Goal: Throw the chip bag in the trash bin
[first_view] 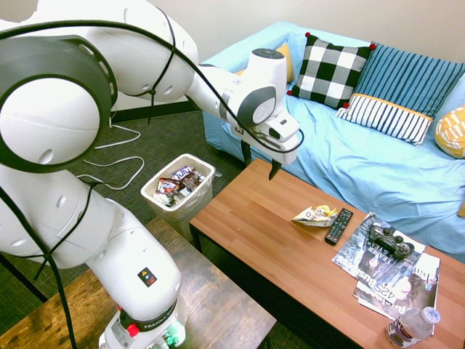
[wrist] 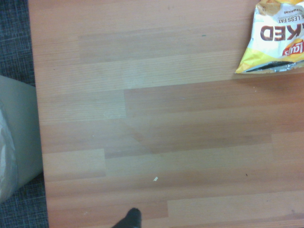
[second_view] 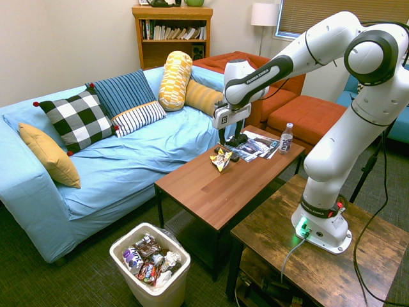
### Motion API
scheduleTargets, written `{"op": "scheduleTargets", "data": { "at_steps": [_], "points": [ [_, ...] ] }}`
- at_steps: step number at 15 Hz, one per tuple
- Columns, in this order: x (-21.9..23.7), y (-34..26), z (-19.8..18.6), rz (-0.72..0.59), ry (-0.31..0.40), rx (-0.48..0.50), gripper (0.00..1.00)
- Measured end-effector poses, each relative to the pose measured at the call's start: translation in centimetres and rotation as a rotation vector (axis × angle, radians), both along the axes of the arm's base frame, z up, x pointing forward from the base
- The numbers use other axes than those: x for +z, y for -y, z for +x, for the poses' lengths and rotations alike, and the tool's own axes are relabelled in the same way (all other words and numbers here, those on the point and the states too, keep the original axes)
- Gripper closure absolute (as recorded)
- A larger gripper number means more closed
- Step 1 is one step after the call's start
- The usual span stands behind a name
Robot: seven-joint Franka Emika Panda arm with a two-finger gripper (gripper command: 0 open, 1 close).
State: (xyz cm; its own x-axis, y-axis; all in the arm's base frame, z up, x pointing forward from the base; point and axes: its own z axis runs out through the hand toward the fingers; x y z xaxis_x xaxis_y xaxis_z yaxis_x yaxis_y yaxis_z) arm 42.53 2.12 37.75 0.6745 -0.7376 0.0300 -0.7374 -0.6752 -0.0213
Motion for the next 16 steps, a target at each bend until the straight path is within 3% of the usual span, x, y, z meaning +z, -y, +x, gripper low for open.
{"op": "scheduleTargets", "data": {
  "at_steps": [4, 7, 16],
  "points": [
    [-0.3, -0.3, 1.1, 0.012, 0.014, -0.056, 0.00],
    [-1.2, 1.7, 4.8, -0.004, 0.027, -0.152, 0.00],
    [-11.4, 12.4, 13.9, 0.003, -0.079, -0.386, 0.00]
  ]
}}
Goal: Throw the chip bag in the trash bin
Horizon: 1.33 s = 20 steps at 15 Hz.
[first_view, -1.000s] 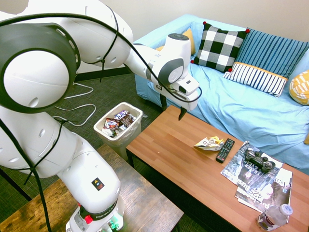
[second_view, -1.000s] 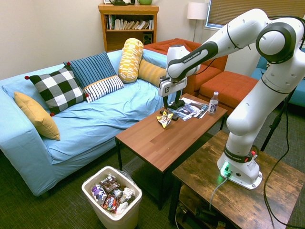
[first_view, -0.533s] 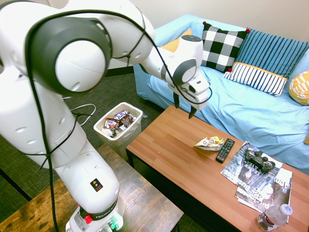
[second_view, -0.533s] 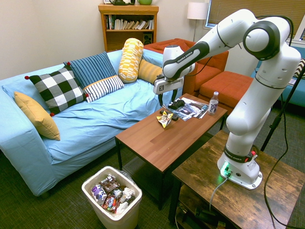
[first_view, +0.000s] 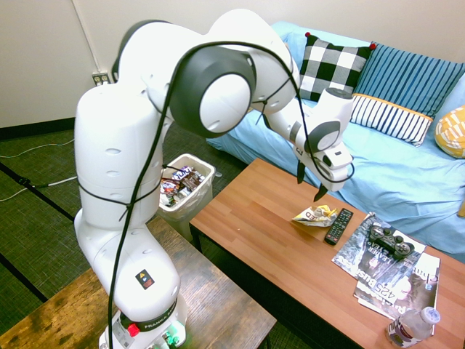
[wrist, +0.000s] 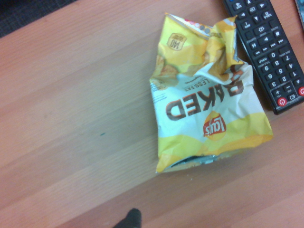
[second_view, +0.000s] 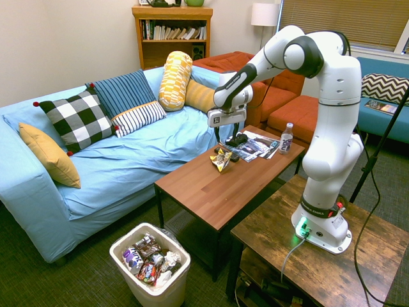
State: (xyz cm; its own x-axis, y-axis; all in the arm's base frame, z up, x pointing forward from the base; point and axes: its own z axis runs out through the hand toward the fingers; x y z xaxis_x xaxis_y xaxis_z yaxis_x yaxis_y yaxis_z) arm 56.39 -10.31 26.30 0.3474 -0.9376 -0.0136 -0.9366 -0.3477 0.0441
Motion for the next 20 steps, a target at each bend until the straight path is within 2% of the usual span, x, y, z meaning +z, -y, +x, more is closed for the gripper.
{"op": "scheduleTargets", "data": {
  "at_steps": [6, 12, 13, 20],
  "points": [
    [-6.9, 4.5, 2.7, -0.009, -0.080, -0.116, 0.00],
    [-12.0, 6.2, 3.6, 0.024, -0.153, -0.155, 0.00],
    [-12.8, 6.2, 4.0, 0.032, -0.159, -0.154, 1.00],
    [-14.9, 6.9, 5.7, 0.062, -0.149, -0.182, 1.00]
  ]
}}
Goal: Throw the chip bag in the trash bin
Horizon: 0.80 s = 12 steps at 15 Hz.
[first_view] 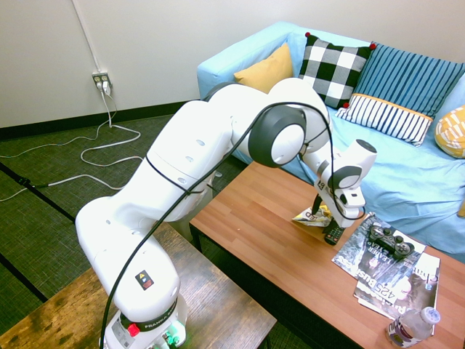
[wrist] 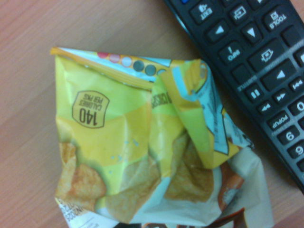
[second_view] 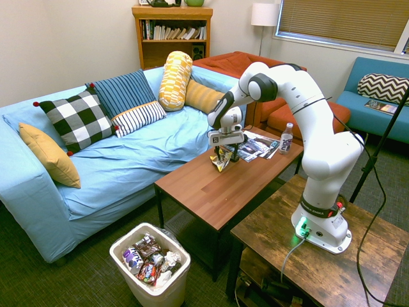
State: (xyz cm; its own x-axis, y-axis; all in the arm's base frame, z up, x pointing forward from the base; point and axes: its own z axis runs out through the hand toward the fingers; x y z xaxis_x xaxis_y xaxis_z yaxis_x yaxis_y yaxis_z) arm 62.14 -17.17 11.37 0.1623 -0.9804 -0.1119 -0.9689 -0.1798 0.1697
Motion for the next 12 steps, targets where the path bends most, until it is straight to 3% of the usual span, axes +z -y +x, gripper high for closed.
{"op": "scheduleTargets", "data": {
  "at_steps": [12],
  "points": [
    [0.08, -0.74, 0.63, 0.049, 0.022, 0.024, 1.00]
  ]
}}
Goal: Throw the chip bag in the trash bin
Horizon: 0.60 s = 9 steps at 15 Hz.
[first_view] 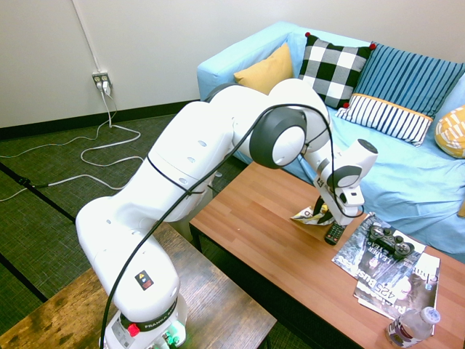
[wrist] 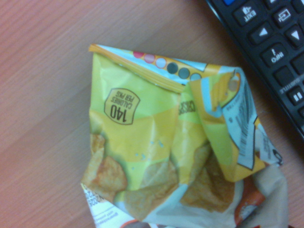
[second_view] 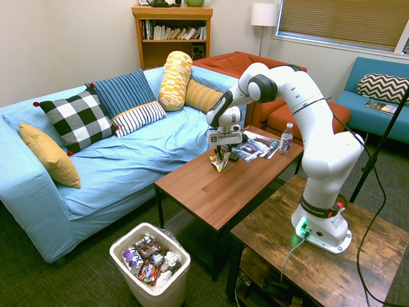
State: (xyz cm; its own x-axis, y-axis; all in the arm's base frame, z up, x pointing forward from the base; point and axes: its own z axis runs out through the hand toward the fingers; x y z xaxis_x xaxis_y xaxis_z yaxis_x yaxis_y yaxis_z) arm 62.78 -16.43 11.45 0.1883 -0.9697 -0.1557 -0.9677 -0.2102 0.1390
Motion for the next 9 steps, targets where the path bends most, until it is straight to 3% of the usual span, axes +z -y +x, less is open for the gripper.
{"op": "scheduleTargets", "data": {
  "at_steps": [6, 9],
  "points": [
    [1.5, -0.3, 0.5, 0.022, 0.030, 0.039, 1.00],
    [4.2, -1.2, 0.3, 0.066, 0.083, 0.107, 1.00]
  ]
}}
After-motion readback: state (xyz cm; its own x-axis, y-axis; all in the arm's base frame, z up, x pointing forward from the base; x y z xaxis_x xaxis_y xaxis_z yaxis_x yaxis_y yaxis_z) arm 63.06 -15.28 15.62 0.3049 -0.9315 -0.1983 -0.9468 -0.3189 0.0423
